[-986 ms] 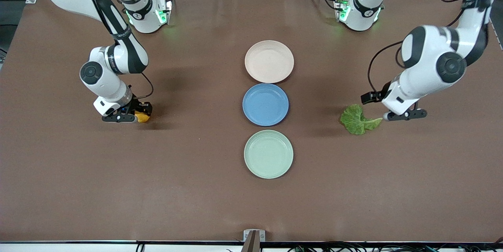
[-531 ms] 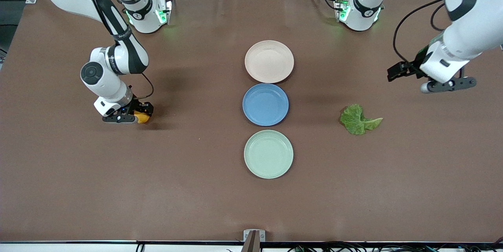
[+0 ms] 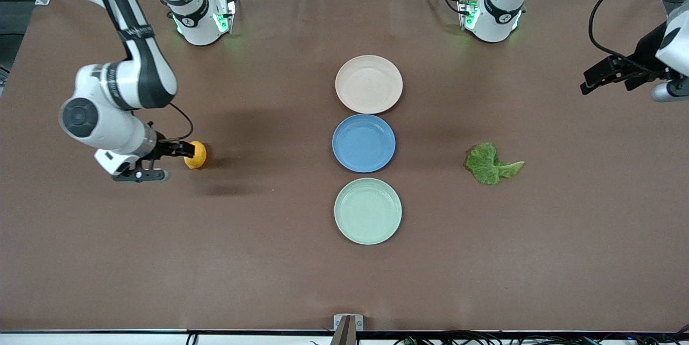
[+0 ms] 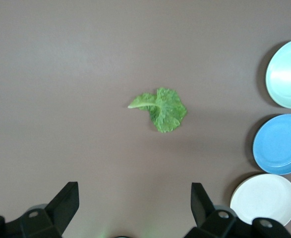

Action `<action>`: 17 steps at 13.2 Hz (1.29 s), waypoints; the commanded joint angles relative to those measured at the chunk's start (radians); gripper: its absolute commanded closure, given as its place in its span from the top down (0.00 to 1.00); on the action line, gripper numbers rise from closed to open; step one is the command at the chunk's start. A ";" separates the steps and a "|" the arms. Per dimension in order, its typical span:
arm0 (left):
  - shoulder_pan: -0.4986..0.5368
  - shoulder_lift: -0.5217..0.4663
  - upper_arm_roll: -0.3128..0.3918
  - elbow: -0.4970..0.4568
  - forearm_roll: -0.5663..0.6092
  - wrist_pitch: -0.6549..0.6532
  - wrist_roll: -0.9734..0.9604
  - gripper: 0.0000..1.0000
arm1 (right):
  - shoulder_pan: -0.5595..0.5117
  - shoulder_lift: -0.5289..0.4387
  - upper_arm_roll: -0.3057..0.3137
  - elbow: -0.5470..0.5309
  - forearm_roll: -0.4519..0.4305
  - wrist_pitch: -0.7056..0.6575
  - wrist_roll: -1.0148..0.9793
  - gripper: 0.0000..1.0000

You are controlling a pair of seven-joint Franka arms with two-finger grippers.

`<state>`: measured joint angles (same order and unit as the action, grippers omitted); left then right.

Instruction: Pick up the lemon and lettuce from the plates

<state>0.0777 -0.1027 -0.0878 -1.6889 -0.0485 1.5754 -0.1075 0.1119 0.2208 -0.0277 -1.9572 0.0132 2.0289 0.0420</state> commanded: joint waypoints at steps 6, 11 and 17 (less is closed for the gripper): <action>-0.013 0.093 -0.013 0.187 0.047 -0.040 0.014 1.00 | -0.113 0.015 0.009 0.423 -0.064 -0.470 -0.149 1.00; -0.006 0.113 -0.012 0.192 0.039 -0.040 0.009 1.00 | -0.139 0.015 0.011 0.515 -0.065 -0.539 -0.142 1.00; 0.002 0.117 -0.012 0.189 0.039 -0.040 0.023 1.00 | -0.133 0.025 0.011 0.560 -0.056 -0.584 -0.136 1.00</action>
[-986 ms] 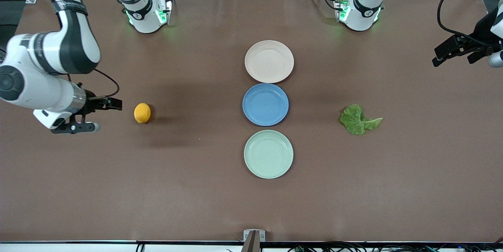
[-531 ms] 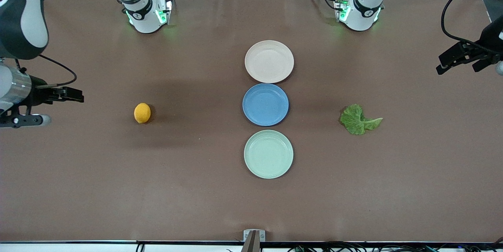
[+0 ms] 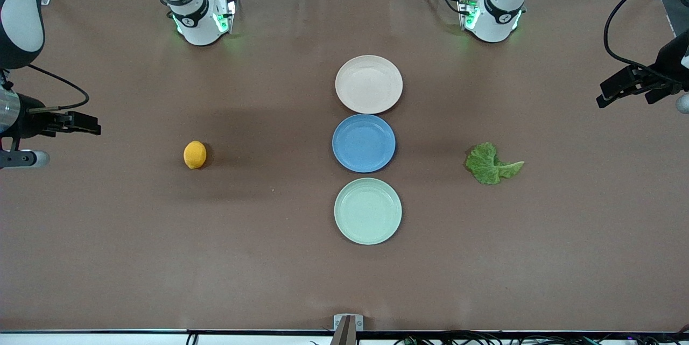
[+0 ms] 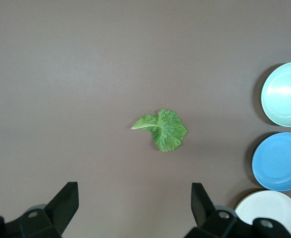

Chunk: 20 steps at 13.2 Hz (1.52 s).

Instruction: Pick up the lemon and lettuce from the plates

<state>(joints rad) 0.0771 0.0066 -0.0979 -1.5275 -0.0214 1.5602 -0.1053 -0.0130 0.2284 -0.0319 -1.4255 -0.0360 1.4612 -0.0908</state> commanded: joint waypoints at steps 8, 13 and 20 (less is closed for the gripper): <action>0.004 0.009 0.004 0.027 0.009 -0.023 0.019 1.00 | -0.059 -0.047 0.015 -0.045 0.097 -0.032 -0.010 1.00; 0.004 0.007 0.006 0.024 0.006 -0.023 0.019 1.00 | -0.042 -0.129 0.020 -0.117 0.082 -0.013 -0.007 1.00; 0.004 0.007 0.006 0.018 0.005 -0.023 0.018 1.00 | 0.001 -0.193 0.004 -0.158 0.067 0.001 0.002 1.00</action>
